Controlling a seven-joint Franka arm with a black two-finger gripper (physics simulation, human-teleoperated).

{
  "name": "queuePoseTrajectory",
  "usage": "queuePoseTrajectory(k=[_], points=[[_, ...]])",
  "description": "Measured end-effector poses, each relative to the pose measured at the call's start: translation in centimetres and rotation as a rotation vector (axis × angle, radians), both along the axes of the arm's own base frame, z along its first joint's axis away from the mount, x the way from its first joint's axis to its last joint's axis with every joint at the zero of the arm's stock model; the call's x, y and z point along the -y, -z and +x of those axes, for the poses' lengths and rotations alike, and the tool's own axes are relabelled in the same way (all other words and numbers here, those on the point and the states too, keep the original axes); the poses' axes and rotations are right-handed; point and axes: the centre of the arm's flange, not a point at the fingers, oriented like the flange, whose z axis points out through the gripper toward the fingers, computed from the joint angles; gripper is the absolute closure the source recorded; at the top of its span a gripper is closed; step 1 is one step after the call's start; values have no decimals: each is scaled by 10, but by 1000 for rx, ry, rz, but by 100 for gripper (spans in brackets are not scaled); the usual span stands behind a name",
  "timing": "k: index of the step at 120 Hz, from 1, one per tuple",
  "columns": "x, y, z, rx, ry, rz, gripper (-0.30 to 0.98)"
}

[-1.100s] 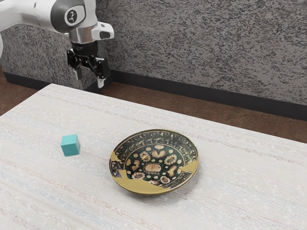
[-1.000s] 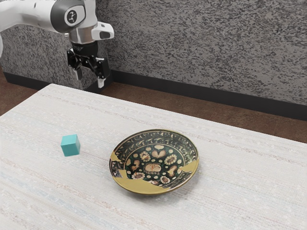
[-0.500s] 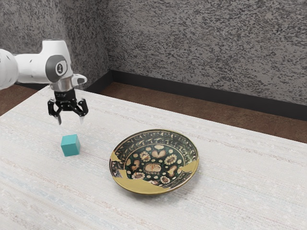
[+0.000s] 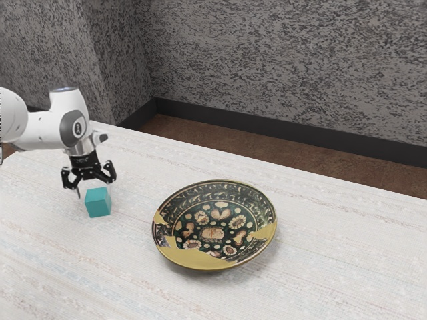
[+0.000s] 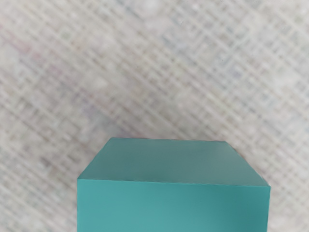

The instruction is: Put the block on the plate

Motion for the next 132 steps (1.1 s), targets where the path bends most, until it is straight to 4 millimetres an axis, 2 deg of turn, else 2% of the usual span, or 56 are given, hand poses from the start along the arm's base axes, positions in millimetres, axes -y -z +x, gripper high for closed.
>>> queuePoseTrajectory(k=[37,81,114,132], points=[[-1,21,-3,19,-35,6,0],[5,25,-5,28,-4,6,0],[5,25,-5,33,7,6,18],[5,25,-4,34,12,5,24]])
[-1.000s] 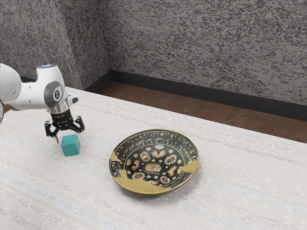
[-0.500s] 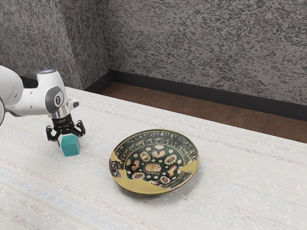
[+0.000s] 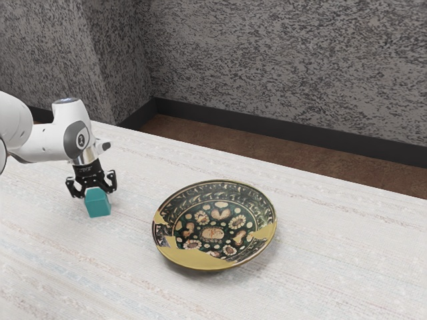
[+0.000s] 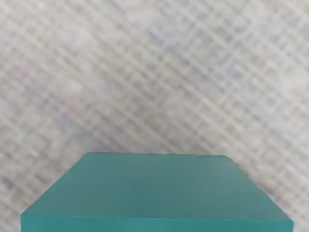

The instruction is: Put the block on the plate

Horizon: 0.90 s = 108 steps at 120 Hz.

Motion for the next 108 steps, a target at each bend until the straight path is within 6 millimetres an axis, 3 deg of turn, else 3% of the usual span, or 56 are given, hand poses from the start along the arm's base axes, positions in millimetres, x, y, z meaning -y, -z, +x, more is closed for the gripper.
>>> queuePoseTrajectory(k=[37,53,61,70,78,95,108], points=[[2,-5,3,7,13,5,27],[18,-29,15,43,49,17,28],[54,-56,28,78,110,23,28],[112,-93,44,120,212,33,29],[166,-111,52,141,301,36,29],[261,-132,54,165,454,34,30],[325,-128,42,145,551,15,30]])
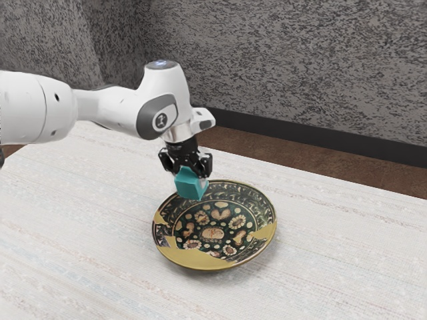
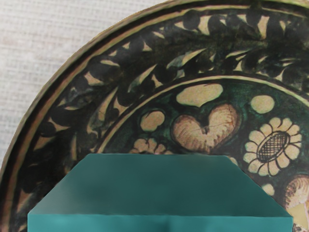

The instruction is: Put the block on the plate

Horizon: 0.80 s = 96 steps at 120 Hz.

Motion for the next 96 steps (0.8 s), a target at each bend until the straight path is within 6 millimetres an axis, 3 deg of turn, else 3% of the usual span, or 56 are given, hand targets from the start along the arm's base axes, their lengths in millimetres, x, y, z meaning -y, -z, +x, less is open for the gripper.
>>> queuePoseTrajectory(k=[12,31,57,78,85,96], points=[[24,23,-11,-49,27,1,30],[36,72,-12,-118,13,-4,32],[39,77,-10,-112,-9,-21,15],[30,14,-9,-30,-20,-37,7],[17,-27,-11,4,-30,-36,5],[-11,-114,0,78,-32,1,3]])
